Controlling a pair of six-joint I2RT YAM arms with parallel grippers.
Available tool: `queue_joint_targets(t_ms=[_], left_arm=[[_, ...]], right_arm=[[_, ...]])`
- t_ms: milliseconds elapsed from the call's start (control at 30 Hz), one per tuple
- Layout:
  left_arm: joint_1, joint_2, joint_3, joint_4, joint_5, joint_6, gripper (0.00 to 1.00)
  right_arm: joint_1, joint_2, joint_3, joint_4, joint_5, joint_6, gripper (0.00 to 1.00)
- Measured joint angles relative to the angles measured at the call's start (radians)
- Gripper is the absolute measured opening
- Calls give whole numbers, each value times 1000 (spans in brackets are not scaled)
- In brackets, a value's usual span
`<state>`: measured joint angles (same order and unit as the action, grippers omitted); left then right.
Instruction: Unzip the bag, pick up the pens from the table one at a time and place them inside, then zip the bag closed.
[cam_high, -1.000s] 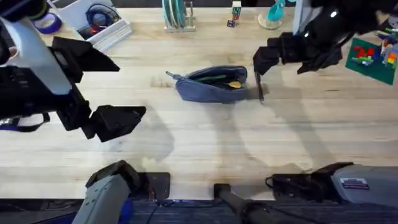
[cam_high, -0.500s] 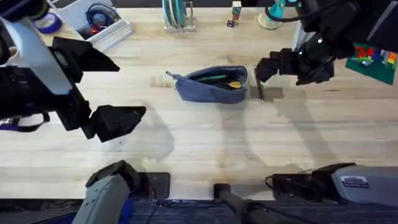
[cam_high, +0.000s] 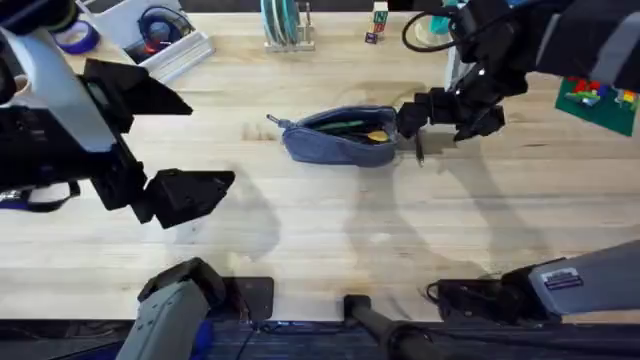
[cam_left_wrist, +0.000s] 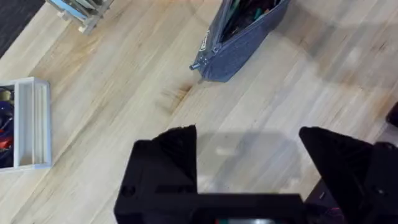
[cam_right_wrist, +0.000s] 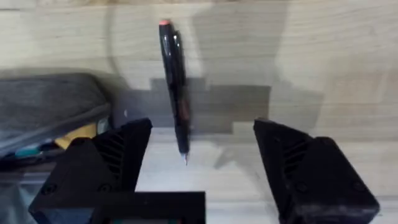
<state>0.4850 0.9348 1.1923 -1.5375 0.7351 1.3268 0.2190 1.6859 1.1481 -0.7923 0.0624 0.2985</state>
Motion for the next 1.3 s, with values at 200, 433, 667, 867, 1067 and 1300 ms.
queue_joint_targets(t_ms=[200,433,667,867,1067,1300], left_arm=[[0,0,0,0,0,0,994],[0,0,0,0,0,0,995],[0,0,0,0,0,0,995],[0,0,0,0,0,0,995],[0,0,0,0,0,0,995],[0,0,0,0,0,0,995]], right_arm=[[-1,41,0,14,0,-1,996],[-1,71,0,15,0,-8,996],[-1,71,0,17,1,-12,929],[-1,71,0,24,-2,-15,136],[-1,71,1,27,-3,-15,36],[-1,71,1,27,-3,-15,30]])
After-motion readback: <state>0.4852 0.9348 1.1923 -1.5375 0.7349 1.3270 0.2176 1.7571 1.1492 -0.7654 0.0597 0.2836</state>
